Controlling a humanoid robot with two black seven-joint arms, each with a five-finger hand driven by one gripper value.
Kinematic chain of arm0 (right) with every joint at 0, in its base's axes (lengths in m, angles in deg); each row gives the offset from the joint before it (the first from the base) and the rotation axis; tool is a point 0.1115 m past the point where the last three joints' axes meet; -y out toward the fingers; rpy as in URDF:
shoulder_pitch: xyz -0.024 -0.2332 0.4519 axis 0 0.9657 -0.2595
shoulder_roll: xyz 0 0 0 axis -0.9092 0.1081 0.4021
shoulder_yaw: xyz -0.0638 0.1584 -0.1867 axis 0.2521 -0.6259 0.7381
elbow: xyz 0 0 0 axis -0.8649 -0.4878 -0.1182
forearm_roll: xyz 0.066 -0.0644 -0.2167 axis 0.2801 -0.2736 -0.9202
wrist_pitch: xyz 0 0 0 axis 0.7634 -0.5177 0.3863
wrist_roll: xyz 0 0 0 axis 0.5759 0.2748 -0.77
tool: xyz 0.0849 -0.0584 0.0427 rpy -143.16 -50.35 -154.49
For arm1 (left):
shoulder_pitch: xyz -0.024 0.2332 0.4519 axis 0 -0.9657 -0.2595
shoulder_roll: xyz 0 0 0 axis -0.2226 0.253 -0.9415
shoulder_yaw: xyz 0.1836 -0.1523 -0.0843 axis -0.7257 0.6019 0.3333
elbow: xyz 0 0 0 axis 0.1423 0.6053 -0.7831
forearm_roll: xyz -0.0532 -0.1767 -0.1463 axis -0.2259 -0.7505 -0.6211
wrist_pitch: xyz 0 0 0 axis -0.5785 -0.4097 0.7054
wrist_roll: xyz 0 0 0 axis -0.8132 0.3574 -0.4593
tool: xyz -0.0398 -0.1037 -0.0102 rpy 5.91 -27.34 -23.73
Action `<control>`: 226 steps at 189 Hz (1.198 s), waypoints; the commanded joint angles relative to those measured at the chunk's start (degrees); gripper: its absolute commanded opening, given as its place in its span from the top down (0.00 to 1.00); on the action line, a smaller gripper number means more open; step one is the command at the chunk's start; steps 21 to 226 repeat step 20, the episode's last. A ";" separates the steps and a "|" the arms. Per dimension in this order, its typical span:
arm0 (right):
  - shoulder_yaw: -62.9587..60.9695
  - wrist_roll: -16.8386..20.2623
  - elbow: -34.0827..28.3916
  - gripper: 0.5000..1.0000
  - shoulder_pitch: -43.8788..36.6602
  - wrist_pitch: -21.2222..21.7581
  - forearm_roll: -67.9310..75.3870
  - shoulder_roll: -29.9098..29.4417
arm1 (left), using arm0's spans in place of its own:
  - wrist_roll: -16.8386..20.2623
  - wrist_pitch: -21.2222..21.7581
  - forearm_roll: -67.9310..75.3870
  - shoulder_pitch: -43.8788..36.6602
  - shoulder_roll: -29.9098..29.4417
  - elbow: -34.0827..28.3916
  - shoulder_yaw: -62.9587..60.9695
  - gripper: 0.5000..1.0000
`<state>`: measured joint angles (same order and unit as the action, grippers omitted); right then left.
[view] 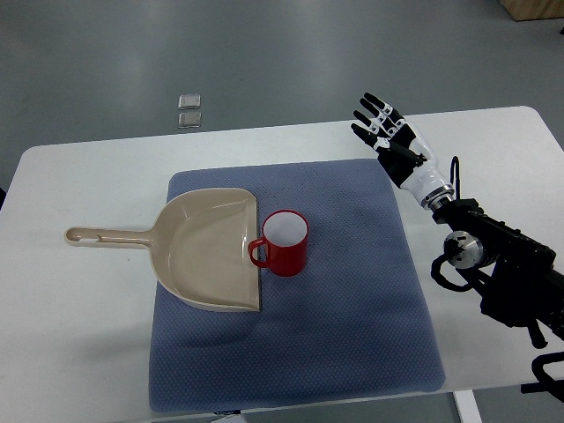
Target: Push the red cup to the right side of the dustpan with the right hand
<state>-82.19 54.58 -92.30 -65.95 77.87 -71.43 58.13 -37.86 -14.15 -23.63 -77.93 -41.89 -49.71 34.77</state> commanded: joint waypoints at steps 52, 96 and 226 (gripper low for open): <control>-0.25 0.00 0.11 0.13 -0.14 -0.11 1.28 -1.08 | 0.01 -0.06 0.00 0.01 0.00 0.00 0.09 0.00; -0.25 0.00 0.11 0.13 -0.14 -0.11 1.28 -1.08 | 0.01 -0.06 0.00 0.01 0.00 0.00 0.09 0.00; -0.25 0.00 0.11 0.13 -0.14 -0.11 1.28 -1.08 | 0.01 -0.06 0.00 0.01 0.00 0.00 0.09 0.00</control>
